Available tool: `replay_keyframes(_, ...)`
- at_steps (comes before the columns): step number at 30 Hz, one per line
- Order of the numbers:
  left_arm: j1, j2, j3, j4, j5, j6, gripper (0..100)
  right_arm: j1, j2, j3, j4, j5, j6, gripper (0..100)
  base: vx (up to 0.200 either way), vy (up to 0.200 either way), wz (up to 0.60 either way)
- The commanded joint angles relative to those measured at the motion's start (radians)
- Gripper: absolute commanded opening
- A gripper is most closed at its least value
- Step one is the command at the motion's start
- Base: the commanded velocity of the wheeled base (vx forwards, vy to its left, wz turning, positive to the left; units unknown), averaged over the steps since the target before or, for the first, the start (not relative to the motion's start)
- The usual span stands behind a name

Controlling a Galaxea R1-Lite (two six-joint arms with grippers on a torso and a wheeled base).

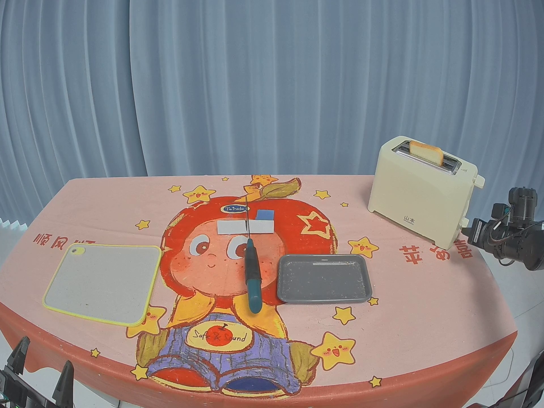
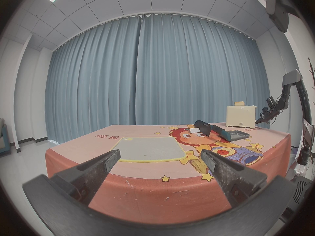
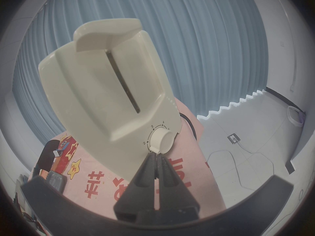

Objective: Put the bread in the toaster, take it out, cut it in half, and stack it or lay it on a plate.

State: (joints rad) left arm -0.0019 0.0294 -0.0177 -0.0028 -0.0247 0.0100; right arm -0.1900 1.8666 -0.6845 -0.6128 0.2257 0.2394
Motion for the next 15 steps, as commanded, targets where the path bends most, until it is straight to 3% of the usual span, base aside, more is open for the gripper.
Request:
replay_keyframes(1,0.0,0.0,0.018,0.0,0.0,0.001,100,0.003,-0.009,0.002,-0.001,0.0,0.0,0,0.0,0.0,0.0)
replay_keyframes(15,0.0,0.0,0.018,0.0,0.0,-0.001,100,0.018,-0.055,0.02,0.001,-0.005,-0.003,0,0.0,0.0,0.0)
